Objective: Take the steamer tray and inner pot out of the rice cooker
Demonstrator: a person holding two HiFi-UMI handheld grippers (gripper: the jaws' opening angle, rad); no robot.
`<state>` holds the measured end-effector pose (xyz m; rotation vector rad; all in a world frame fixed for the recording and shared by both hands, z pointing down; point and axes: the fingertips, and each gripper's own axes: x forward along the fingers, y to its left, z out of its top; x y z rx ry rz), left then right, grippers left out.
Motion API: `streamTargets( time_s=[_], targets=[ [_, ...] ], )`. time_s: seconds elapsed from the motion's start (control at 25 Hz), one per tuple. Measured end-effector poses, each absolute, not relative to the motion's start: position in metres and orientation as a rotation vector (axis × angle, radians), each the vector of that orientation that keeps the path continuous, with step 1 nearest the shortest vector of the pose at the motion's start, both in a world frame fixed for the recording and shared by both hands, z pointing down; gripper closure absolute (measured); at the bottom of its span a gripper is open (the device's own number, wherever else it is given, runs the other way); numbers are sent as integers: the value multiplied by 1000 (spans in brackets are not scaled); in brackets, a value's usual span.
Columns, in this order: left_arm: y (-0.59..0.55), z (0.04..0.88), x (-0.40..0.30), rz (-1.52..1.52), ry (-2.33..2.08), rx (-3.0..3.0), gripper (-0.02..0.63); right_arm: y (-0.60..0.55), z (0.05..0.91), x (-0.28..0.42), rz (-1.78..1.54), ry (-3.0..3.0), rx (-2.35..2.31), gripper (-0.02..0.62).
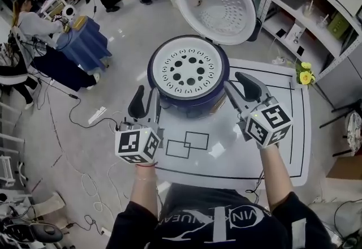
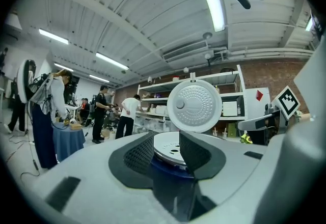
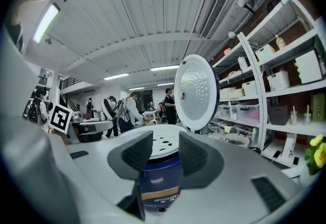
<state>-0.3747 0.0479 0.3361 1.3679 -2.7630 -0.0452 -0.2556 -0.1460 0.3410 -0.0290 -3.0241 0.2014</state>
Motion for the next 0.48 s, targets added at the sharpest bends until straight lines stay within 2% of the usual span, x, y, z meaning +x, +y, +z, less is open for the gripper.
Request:
streamTargets(
  time_s=[0.24, 0.48],
  targets=[
    [31, 335, -410, 11, -2687, 1439, 465, -159, 347, -296, 166, -2918, 124, 451],
    [22, 338, -440, 60, -2636, 1518, 457, -161, 368, -344, 13, -2746, 224, 413]
  ],
)
